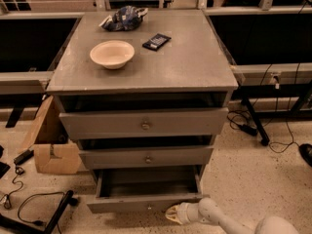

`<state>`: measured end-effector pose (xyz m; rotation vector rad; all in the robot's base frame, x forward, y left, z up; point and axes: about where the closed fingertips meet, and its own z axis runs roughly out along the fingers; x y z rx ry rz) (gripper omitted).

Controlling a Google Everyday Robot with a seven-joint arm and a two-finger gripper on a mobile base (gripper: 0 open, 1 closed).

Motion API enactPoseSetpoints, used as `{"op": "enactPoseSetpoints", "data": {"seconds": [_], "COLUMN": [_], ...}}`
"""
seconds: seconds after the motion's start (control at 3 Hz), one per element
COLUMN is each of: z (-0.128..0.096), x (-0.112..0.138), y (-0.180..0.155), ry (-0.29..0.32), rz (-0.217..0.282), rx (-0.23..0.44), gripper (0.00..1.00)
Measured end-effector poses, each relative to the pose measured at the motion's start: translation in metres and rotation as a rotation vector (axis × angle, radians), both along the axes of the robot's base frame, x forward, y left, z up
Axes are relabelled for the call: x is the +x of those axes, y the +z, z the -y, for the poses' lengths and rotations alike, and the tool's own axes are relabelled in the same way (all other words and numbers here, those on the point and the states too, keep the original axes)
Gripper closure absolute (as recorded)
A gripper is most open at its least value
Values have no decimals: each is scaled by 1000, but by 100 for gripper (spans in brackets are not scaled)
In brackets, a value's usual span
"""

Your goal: Close bottom drawer

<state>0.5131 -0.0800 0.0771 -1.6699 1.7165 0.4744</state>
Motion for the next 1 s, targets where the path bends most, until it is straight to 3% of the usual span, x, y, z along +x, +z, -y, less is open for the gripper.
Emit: {"op": "enactPoseSetpoints", "data": {"seconds": [1.0], "z": [-7], "x": [22], "y": [6], "ry": [14], "rz": [14], "rx": [-5], "gripper": [100]}}
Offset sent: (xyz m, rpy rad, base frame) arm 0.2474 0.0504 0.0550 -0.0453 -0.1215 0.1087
